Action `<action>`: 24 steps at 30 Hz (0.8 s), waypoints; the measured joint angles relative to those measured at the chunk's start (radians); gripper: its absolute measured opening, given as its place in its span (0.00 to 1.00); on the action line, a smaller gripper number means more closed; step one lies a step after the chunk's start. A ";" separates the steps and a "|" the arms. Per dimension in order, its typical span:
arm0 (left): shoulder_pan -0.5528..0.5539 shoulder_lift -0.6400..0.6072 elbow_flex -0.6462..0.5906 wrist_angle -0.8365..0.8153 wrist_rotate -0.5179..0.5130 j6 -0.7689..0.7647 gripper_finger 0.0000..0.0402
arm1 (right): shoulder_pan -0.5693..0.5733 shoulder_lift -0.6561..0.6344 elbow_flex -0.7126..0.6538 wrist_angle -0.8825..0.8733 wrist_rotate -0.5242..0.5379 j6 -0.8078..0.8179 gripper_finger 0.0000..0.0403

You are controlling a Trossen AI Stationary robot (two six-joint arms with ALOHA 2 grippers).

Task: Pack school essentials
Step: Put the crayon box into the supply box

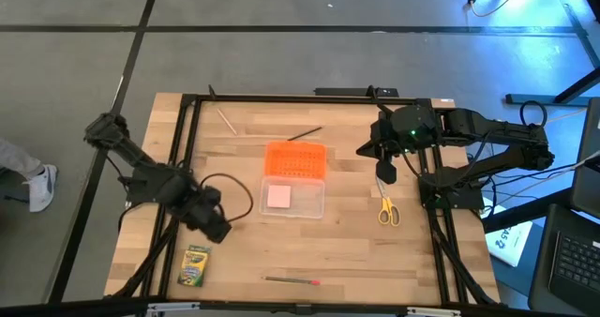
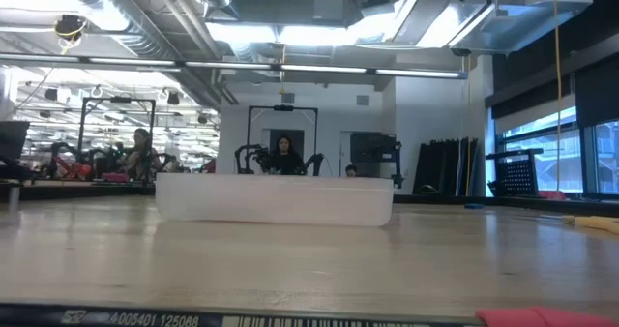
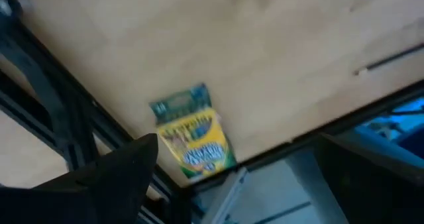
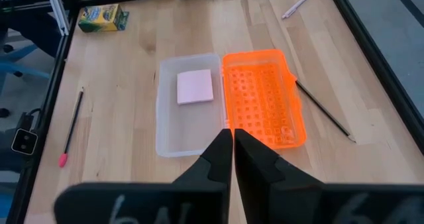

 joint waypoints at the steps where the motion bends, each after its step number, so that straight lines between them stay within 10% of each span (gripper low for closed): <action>1: -0.027 0.000 0.000 0.003 -0.003 -0.038 0.99 | 0.000 0.000 0.000 0.000 0.000 0.000 0.05; 24: -0.289 0.247 0.000 0.170 -0.014 -0.212 0.99 | 0.000 0.000 0.000 0.007 0.000 0.006 0.05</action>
